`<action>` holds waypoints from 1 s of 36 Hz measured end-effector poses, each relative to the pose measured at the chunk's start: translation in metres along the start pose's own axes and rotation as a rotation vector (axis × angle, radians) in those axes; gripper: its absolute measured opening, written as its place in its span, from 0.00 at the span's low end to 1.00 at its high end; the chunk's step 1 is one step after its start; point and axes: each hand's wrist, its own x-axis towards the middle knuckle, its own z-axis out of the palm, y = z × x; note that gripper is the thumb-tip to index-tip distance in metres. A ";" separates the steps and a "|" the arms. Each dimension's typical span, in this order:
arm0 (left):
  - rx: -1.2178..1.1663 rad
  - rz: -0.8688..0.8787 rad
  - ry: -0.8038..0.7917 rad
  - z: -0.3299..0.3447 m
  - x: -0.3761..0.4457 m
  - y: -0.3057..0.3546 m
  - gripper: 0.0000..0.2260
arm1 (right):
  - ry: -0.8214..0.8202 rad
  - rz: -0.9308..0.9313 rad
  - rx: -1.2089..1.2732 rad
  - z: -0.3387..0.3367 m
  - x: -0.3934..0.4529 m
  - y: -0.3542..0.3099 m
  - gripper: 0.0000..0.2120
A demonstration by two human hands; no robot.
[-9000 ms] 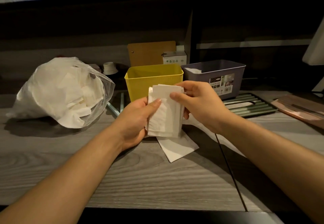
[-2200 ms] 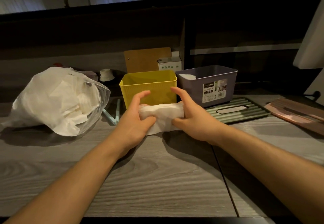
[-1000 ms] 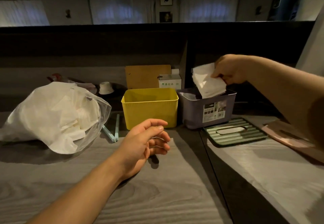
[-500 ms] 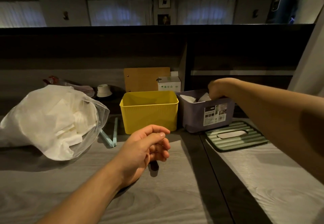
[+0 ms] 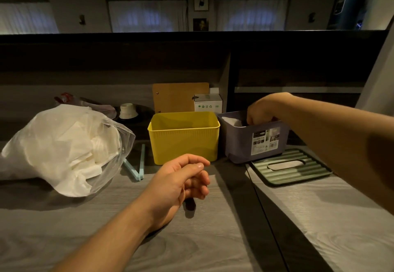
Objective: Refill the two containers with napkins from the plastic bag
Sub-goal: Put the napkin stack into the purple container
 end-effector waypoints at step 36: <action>1.396 0.038 0.536 -0.135 -0.082 0.018 0.22 | 0.402 -0.762 0.366 -0.016 -0.120 -0.263 0.20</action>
